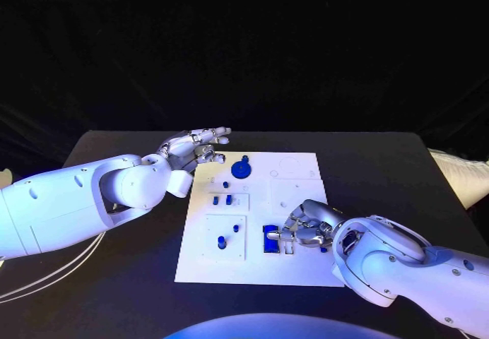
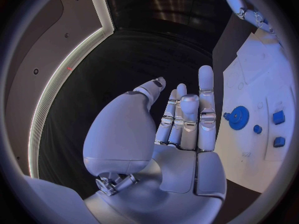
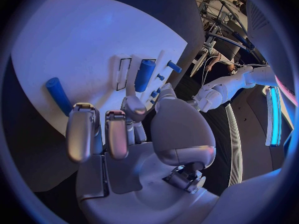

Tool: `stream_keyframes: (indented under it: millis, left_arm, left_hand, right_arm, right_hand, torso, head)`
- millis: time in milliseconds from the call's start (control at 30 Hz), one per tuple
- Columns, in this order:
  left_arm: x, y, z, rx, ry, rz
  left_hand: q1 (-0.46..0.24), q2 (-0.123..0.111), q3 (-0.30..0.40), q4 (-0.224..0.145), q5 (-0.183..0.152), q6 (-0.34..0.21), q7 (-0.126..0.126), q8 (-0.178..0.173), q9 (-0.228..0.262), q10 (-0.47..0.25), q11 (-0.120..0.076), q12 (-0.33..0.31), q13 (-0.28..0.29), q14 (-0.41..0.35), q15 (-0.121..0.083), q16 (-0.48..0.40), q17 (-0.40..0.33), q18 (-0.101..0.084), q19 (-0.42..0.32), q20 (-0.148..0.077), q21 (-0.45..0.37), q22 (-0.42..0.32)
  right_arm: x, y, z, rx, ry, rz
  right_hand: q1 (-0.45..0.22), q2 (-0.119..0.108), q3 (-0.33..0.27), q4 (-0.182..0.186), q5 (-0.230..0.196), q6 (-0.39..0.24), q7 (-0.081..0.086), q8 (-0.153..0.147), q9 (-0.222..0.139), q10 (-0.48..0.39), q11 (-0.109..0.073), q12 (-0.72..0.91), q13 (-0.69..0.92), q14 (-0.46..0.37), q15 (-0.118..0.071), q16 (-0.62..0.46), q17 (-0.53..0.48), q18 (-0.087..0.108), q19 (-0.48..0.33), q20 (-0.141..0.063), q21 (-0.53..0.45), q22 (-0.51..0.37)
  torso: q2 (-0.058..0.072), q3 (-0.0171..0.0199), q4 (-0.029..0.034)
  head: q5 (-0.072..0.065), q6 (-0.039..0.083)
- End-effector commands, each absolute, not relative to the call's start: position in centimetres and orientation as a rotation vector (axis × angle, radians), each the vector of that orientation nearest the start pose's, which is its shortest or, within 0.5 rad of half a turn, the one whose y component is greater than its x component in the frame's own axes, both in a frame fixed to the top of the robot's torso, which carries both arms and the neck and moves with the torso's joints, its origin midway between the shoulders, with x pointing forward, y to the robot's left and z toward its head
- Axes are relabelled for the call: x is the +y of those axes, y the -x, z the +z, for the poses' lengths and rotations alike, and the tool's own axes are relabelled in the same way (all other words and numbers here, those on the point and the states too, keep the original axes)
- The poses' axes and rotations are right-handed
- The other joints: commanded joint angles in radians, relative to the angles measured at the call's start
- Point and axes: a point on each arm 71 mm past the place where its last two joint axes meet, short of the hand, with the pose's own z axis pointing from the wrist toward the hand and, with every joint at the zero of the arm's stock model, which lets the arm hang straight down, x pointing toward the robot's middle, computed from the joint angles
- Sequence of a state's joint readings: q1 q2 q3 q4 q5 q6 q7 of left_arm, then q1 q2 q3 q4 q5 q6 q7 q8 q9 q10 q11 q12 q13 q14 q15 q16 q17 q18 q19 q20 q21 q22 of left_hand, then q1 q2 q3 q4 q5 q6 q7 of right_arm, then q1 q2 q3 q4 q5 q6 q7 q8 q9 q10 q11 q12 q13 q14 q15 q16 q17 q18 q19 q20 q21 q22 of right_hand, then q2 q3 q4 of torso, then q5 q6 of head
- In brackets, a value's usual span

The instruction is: Assemble the parts on the task board

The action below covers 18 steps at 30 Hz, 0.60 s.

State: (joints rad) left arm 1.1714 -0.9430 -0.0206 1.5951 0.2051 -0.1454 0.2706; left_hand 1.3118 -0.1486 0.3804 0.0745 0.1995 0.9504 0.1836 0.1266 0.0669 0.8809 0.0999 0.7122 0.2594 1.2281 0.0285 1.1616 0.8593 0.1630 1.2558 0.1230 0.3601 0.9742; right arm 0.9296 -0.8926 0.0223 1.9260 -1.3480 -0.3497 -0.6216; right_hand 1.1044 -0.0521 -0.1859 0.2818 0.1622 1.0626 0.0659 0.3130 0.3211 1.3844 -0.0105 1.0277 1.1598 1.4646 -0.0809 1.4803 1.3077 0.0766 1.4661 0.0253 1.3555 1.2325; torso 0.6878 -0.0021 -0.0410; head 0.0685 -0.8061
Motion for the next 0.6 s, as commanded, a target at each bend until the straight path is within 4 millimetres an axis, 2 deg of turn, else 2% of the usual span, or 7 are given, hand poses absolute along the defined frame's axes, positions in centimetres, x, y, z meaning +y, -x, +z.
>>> stream_keyframes:
  millis: [33,133,300,467,600]
  left_arm:
    - [22.82,-46.86,-18.75,1.520,1.399,-1.698]
    - [22.84,-46.86,-18.75,1.520,1.399,-1.698]
    - [22.84,-46.86,-18.75,1.520,1.398,-1.698]
    - [22.88,-46.87,-18.76,1.519,1.399,-1.697]
    - [22.87,-46.86,-18.76,1.520,1.399,-1.698]
  left_hand:
    - [0.000,0.009,-0.004,0.000,0.003,-0.009,-0.001,-0.001,0.000,-0.003,0.006,0.000,-0.001,-0.005,-0.002,-0.001,0.001,0.018,0.006,0.001,-0.006,-0.001]
    - [0.000,0.009,-0.004,0.000,0.003,-0.009,-0.001,-0.001,0.000,-0.003,0.006,0.000,-0.001,-0.005,-0.002,-0.001,0.001,0.018,0.006,0.001,-0.006,-0.001]
    - [0.000,0.009,-0.004,0.000,0.003,-0.009,-0.001,-0.001,0.000,-0.003,0.006,0.000,-0.001,-0.005,-0.002,-0.001,0.001,0.018,0.006,0.001,-0.006,-0.001]
    - [0.000,0.009,-0.006,0.000,0.003,-0.010,-0.001,-0.001,0.000,-0.003,0.006,0.000,-0.002,-0.006,-0.002,-0.001,-0.001,0.018,0.006,0.001,-0.006,-0.002]
    - [0.000,0.009,-0.006,0.000,0.003,-0.010,-0.001,-0.001,0.000,-0.003,0.006,0.000,-0.002,-0.006,-0.002,-0.001,-0.001,0.018,0.006,0.001,-0.006,-0.002]
  right_arm:
    - [-13.96,-35.95,-24.23,2.014,-0.198,0.654]
    - [-13.83,-35.88,-24.12,2.006,-0.176,0.653]
    - [-13.92,-35.93,-24.06,1.992,-0.164,0.643]
    - [-13.95,-35.91,-24.03,1.987,-0.152,0.635]
    - [-14.22,-35.90,-24.00,1.978,-0.150,0.624]
  right_hand:
    - [0.058,0.006,0.012,-0.013,0.021,-0.001,-0.005,0.005,0.007,0.002,-0.005,-0.004,0.005,0.076,-0.003,-0.002,0.095,-0.006,-0.003,-0.005,0.001,0.004]
    - [0.131,0.007,0.022,-0.050,0.033,0.005,-0.007,0.010,0.016,0.005,-0.007,-0.002,0.009,0.076,-0.005,0.000,0.099,-0.007,-0.001,-0.006,0.004,0.009]
    - [0.192,0.020,0.034,-0.084,0.037,0.007,-0.008,0.014,0.023,0.008,-0.009,0.000,0.013,0.077,-0.006,0.002,0.103,-0.008,0.000,-0.008,0.007,0.015]
    - [0.211,0.021,0.034,-0.098,0.035,0.007,-0.008,0.015,0.026,0.010,-0.010,0.002,0.016,0.078,-0.007,0.003,0.106,-0.009,0.001,-0.009,0.009,0.018]
    - [0.217,0.027,0.036,-0.101,0.033,0.009,-0.009,0.016,0.028,0.011,-0.010,0.003,0.017,0.078,-0.007,0.004,0.108,-0.009,0.002,-0.009,0.010,0.020]
  torso:
    - [0.000,-0.0002,0.0003]
    - [0.000,-0.0006,0.0003]
    - [0.000,-0.0008,0.0001]
    - [0.000,0.0002,-0.0018]
    - [0.000,-0.0004,-0.0008]
  head:
    - [0.000,-0.002]
    - [0.000,-0.003]
    - [-0.001,-0.003]
    - [-0.001,-0.003]
    - [-0.002,-0.004]
